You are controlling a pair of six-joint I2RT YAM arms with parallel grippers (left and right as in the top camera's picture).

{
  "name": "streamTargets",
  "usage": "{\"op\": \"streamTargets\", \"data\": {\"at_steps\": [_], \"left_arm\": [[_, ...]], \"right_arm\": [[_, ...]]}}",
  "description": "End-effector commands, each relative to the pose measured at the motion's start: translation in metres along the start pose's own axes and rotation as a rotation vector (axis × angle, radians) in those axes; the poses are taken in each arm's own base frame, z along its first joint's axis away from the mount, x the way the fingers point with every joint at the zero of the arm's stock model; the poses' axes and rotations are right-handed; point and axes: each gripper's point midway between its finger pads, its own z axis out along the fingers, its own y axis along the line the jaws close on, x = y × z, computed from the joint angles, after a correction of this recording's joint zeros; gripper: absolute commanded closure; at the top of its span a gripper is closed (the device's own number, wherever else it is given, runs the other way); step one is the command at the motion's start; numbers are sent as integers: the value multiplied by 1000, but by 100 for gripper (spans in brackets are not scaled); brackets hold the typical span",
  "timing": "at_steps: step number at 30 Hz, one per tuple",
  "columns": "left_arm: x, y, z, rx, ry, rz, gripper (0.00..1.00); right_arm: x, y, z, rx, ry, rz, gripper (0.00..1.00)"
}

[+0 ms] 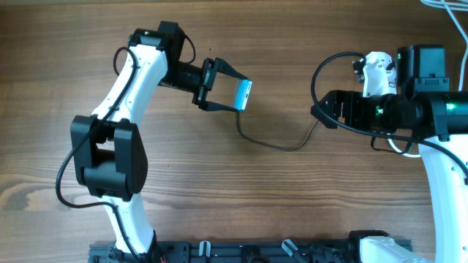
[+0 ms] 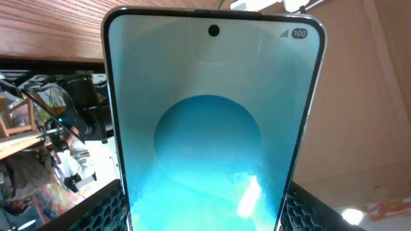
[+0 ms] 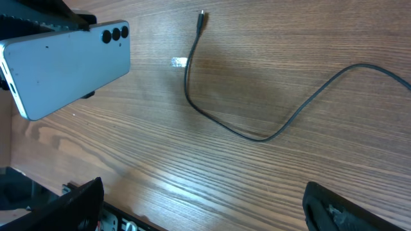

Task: Plug charger to phone and switch on socket
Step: 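Lift the phone with the left gripper and tilt it upright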

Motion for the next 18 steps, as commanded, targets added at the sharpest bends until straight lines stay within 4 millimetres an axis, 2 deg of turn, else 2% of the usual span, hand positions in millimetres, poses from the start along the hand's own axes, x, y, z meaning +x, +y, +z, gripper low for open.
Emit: {"op": "streamTargets", "data": {"at_steps": [1, 7, 10, 13, 18], "left_arm": [[24, -10, -6, 37, 35, 41, 96], [-13, 7, -9, -69, -182, 37, 96], [-48, 24, -21, -156, -399, -47, 96], [-56, 27, -26, -176, -452, -58, 96], [-56, 28, -26, -176, -455, -65, 96]], "right_arm": [[-4, 1, -3, 1, -9, 26, 0], [-4, 2, -3, 0, -11, 45, 0], [-6, 1, -2, -1, -15, 136, 0], [-5, 2, -2, -5, -14, 137, 0], [-5, 2, -2, -5, -14, 137, 0]]}}
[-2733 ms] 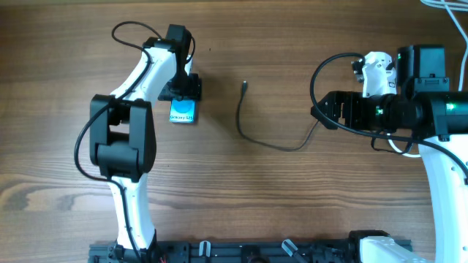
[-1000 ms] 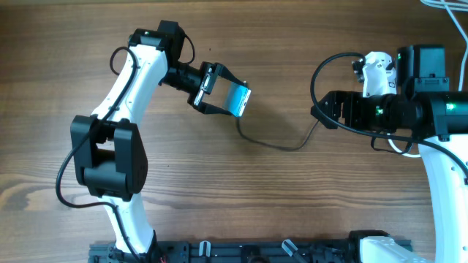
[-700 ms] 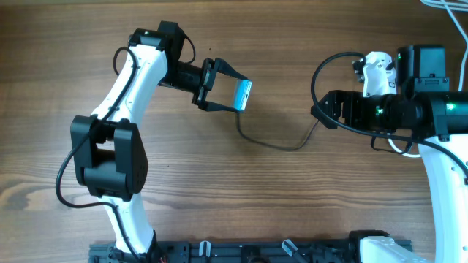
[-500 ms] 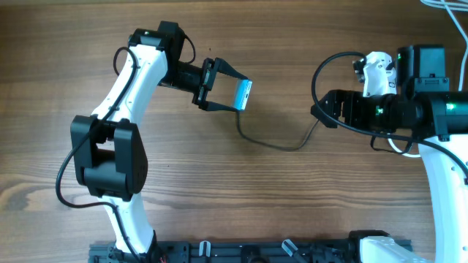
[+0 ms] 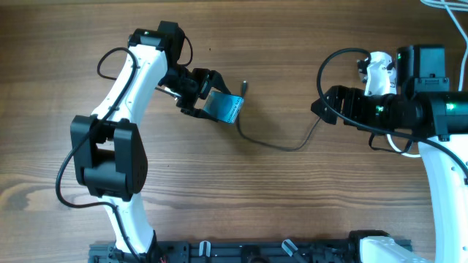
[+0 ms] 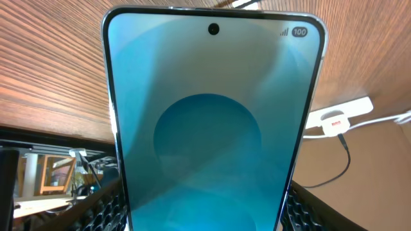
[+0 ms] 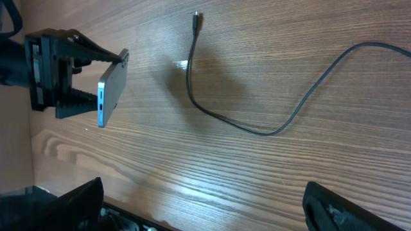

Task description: Plug charger to phone and switch on socket

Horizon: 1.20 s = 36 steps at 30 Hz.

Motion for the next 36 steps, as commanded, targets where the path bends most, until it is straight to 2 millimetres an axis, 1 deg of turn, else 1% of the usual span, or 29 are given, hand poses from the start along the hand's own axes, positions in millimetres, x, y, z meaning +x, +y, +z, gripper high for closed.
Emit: {"op": "streamTargets", "data": {"at_steps": [1, 4, 9, 16, 25, 27, 29, 31, 32, 33, 34, 35, 36], "left_arm": [[11, -6, -13, 34, -19, 17, 96], [20, -8, -14, 49, 33, 14, 96], [43, -17, -17, 102, 165, 43, 96], [63, -23, -21, 145, 282, 43, 96], [72, -26, -24, 164, 332, 45, 96], [71, -26, -23, 160, 324, 45, 96], [62, -23, -20, 140, 273, 42, 96], [47, -18, -16, 105, 181, 42, 96], [41, -15, -15, 91, 145, 42, 96], [38, -14, -13, 82, 125, 42, 96], [35, -13, -12, 71, 107, 33, 96], [33, -12, -12, 65, 94, 18, 96], [32, -12, -12, 62, 86, 19, 96]], "right_arm": [[-5, 2, -2, -5, -12, 6, 0], [-5, 2, -2, -5, -13, 5, 0], [-5, 3, -2, -5, -14, 2, 0], [-7, 3, -2, -6, -23, -2, 0], [-8, 3, -2, -8, -26, -3, 0], [-8, 4, -2, -12, -25, -5, 0], [-9, 7, -2, -22, -28, -13, 0], [-9, 17, 2, -39, -30, -48, 0], [-10, 29, 5, -60, -33, -63, 0], [-10, 40, 9, -79, -37, -69, 1], [-11, 56, 13, -109, -48, -79, 2], [-12, 66, 15, -129, -55, -81, 4], [-13, 70, 18, -135, -59, -75, 6]]}}
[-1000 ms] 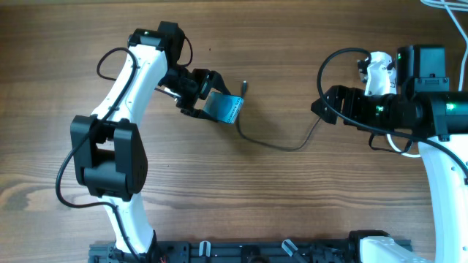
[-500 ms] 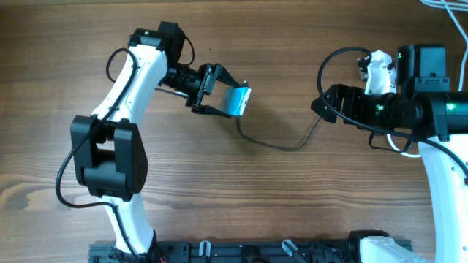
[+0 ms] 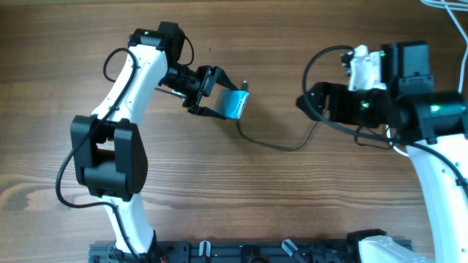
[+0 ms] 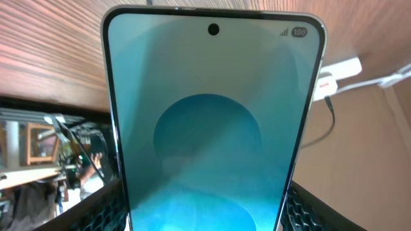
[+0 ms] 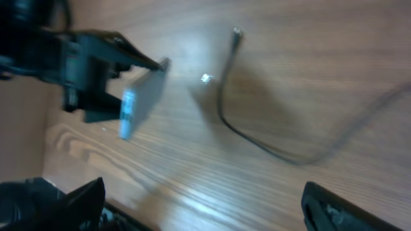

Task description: Plug charger to phone and switch on socket

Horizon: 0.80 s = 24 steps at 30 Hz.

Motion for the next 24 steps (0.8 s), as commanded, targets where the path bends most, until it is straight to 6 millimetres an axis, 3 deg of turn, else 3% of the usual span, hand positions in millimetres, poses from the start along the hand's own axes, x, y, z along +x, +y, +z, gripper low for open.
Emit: {"op": "streamTargets", "data": {"at_steps": [1, 6, 13, 16, 19, 24], "left_arm": [[6, -3, -9, 6, -66, 32, 96], [3, -3, -9, 2, -87, 35, 96], [2, -1, -5, -16, -109, 46, 96], [2, -1, -4, -20, -114, 47, 96], [2, -1, -4, -20, -114, 48, 96], [2, -1, -4, -20, -113, 47, 96]], "right_arm": [[-4, 29, 12, -47, -17, 58, 8], [7, 51, 53, -34, 35, 153, 11], [35, 77, 138, -9, 185, 224, 20], [45, 75, 165, 57, 189, 252, 22], [48, 76, 181, 85, 177, 245, 26], [47, 78, 194, 82, 163, 227, 46]]}}
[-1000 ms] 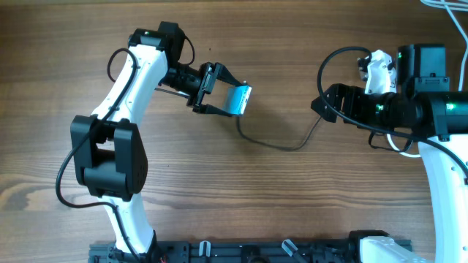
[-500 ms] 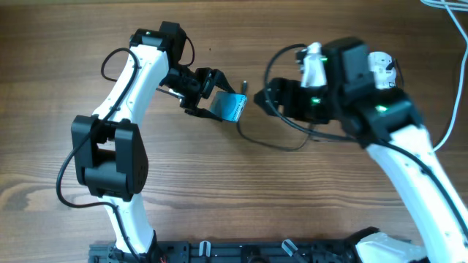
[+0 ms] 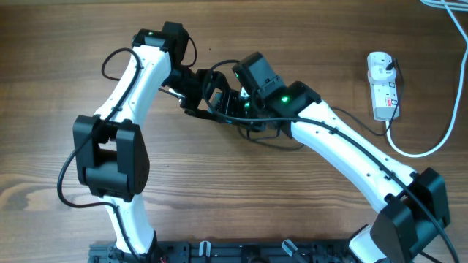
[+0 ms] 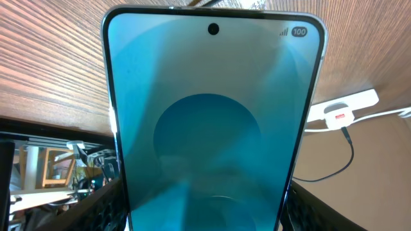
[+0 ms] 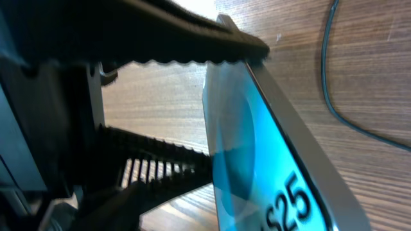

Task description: Plug charger to phone and switch on socket

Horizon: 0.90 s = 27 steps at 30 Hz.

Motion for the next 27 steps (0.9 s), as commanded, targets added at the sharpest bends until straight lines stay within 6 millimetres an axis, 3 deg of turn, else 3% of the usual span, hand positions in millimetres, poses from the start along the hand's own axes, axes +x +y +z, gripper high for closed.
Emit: {"op": "streamTargets", "data": {"at_steps": [1, 5, 12, 13, 19, 24, 27], "left_arm": [[17, -8, -12, 41, 5, 33, 96], [17, -8, -12, 41, 5, 33, 96], [17, -8, -12, 41, 5, 33, 96], [17, -8, -12, 41, 5, 33, 96], [17, -8, -12, 41, 5, 33, 96], [17, -8, -12, 41, 5, 33, 93], [17, -8, -12, 41, 5, 33, 79]], "right_arm": [[-3, -10, 11, 44, -21, 9, 50], [-7, -10, 11, 48, -40, 6, 60], [-19, -18, 10, 99, -111, 3, 64], [-21, -17, 10, 95, -117, 1, 72], [-20, -16, 10, 89, -111, 1, 96], [-18, -13, 10, 72, -96, 0, 96], [-18, -14, 8, 73, -97, 4, 96]]}}
